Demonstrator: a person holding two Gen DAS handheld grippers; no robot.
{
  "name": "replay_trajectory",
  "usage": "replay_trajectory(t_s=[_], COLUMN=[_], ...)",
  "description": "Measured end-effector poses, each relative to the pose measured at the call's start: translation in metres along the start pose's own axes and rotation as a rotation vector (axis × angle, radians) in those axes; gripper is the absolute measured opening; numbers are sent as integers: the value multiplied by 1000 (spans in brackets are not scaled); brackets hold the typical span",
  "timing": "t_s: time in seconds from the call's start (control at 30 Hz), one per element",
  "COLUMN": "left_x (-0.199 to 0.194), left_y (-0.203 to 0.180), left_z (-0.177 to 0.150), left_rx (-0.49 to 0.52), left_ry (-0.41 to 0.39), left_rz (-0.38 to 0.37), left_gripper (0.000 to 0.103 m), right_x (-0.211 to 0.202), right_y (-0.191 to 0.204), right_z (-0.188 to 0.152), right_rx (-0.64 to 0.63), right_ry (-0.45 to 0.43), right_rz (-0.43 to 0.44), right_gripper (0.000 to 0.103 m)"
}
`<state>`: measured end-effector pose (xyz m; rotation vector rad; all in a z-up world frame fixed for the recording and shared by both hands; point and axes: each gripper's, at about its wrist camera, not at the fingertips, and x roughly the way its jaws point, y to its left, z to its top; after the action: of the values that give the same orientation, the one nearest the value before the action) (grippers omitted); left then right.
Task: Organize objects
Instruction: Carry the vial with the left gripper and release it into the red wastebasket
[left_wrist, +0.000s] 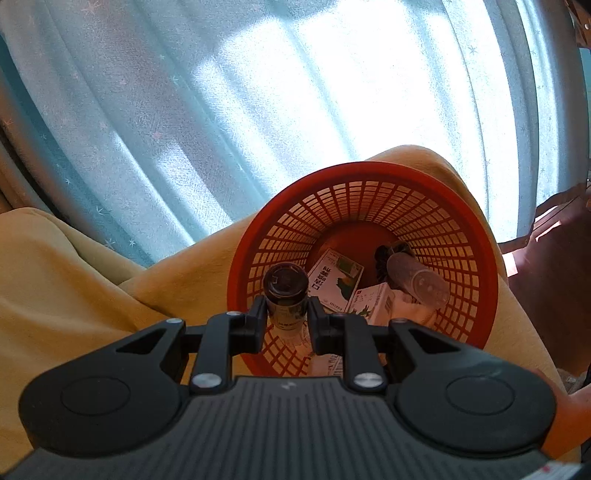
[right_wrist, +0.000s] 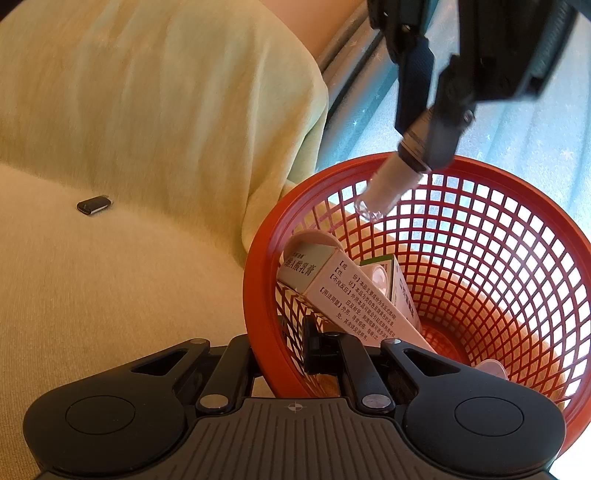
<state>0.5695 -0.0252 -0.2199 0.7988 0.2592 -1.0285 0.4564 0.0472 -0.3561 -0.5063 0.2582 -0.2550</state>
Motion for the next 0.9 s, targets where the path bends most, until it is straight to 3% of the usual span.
replay_trajectory(t_s=[0.43,0.47,0.5,0.9], left_x=[41,46,49,26], left_y=[-20,-21,-21,3], left_z=[19,21,23,2], left_rx=[12,11,7,-43], left_ry=[-42,-43,-49,-24], left_rz=[-56,-53,-51,-3], left_gripper=[23,38,46,46], right_x=[1,2,3,9], right_y=[-1,0,0,2], right_z=[0,1,1,4], right_rx=[2,2,2,8], right_ry=[0,1,1,2], right_rz=[0,2,2,0], right_gripper=[3,3,3,3])
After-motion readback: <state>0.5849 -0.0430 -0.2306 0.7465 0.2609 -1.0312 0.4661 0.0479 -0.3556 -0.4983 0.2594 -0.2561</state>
